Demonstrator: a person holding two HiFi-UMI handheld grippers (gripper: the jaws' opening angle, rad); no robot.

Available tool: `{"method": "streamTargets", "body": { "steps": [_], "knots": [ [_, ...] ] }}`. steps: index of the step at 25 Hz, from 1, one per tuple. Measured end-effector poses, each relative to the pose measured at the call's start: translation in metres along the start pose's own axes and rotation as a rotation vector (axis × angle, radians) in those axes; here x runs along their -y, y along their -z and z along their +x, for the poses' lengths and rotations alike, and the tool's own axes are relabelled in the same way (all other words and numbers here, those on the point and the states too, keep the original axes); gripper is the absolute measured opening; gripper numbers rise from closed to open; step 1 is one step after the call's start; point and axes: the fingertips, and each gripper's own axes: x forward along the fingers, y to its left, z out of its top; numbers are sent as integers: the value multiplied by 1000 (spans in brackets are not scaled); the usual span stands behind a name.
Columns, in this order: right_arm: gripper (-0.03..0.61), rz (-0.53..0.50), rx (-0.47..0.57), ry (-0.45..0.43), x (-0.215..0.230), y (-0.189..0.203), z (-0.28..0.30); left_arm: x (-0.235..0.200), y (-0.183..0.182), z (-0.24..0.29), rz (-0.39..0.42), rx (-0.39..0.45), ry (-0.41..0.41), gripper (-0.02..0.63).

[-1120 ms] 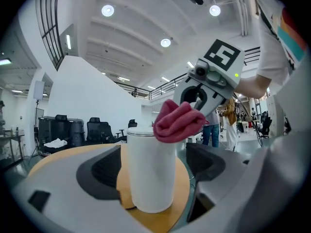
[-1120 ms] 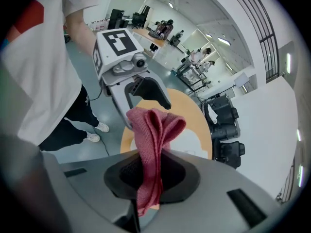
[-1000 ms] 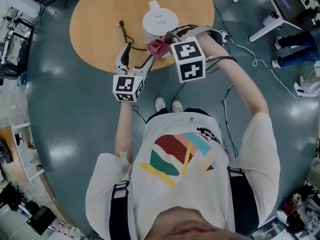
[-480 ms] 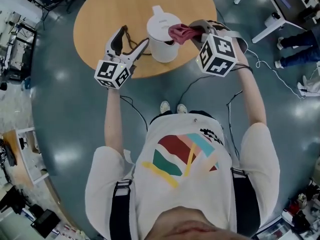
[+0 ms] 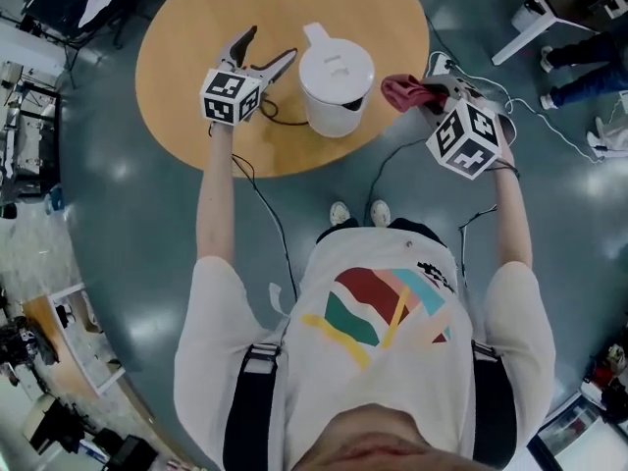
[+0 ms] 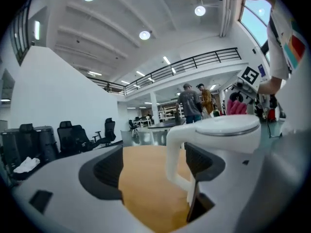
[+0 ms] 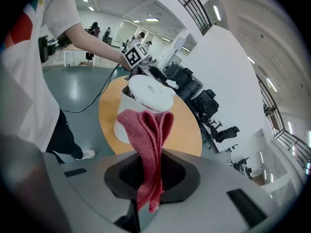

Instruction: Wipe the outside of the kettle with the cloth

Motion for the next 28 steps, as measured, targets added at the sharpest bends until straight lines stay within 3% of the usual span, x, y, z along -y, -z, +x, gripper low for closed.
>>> {"method": "streamTargets", "body": {
  "steps": [3,7,12,17,19,22,25,28],
  "knots": [
    [47,32,-54,-5,0,12,9,-3,16,39,33,-45,106,446],
    [48,73,-104,-15,6,41,16,22,26,93,10,-62,265,445],
    [48,83,-100,-28,12,53,30,35,34,116,8,-69,325,433],
    [47,59,-60,-62,1,36,35,48,38,101,99,-111,336,192],
    [48,43,-40,-73,7,47,36,45,37,108,90,-119,233,178],
    [47,20,-7,-87,15,64,39,17,45,109,31,-143,-52,178],
    [48,8,1,-98,27,60,23,-15,28,83,-33,-190,-328,178],
    [48,-5,25,-120,9,67,21,-9,41,53,-43,-219,-489,179]
  ]
}}
